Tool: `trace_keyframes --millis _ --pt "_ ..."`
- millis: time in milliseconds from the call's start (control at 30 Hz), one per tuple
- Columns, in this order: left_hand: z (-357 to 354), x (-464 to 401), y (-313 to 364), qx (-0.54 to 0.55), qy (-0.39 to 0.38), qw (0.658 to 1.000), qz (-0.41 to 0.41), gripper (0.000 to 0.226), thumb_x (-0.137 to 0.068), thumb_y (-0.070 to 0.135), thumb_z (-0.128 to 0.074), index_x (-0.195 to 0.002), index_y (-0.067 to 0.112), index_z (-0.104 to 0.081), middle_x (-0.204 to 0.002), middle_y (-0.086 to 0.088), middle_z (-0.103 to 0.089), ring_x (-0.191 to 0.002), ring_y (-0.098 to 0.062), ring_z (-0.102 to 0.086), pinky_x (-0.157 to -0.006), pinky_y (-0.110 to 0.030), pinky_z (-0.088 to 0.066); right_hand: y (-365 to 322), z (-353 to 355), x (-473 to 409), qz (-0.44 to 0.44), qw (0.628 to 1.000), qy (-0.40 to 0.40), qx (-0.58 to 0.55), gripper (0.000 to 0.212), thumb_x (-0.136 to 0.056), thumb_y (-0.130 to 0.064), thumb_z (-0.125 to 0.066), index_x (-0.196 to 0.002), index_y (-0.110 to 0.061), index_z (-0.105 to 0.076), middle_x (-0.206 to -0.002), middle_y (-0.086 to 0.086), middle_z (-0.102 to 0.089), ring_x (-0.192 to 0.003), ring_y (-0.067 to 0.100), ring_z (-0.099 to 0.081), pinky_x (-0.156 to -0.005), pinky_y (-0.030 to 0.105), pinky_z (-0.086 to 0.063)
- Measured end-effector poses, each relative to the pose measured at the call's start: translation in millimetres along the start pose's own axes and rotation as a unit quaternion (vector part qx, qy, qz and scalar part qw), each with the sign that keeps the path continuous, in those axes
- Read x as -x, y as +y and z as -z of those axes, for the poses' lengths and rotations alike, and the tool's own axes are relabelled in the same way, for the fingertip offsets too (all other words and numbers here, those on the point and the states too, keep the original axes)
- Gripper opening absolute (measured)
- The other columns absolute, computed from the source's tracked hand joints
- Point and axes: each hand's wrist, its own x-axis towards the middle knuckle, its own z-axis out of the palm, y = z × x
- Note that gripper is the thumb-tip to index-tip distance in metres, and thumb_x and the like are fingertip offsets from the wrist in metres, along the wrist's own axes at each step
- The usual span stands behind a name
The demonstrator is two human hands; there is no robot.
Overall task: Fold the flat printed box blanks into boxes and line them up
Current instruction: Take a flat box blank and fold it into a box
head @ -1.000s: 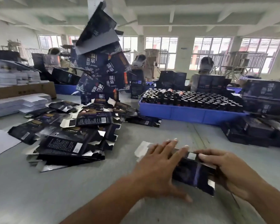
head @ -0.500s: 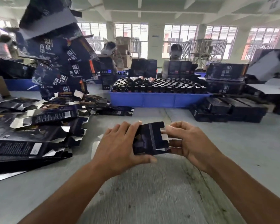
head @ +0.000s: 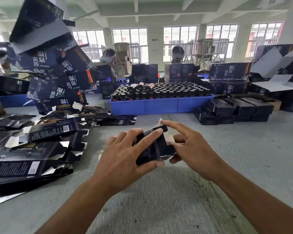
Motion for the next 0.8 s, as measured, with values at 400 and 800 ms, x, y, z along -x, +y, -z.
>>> trace_keyframes --millis 400,800 --pt "5 3 4 0.027 -0.001 0.999 0.016 0.061 -0.084 0.069 -0.051 -0.138 0.043 -0.039 -0.142 0.003 -0.043 -0.121 -0.022 -0.052 -0.096 -0.043 -0.049 1 -12 7 0.047 0.993 0.059 0.092 0.057 -0.097 -0.016 -0.064 -0.133 -0.056 -0.045 -0.109 0.001 -0.068 -0.079 0.008 -0.073 -0.063 0.026 -0.061" --pt "-2 4 -4 0.041 0.065 0.997 0.028 0.070 -0.077 0.040 -0.081 -0.137 0.032 -0.047 -0.141 -0.001 -0.041 -0.117 -0.028 -0.052 -0.079 -0.043 -0.056 -2 -4 8 0.021 0.994 -0.099 0.051 0.065 -0.084 -0.028 -0.080 -0.140 -0.044 -0.052 -0.117 -0.020 -0.069 -0.104 -0.001 -0.068 -0.075 0.014 -0.056"
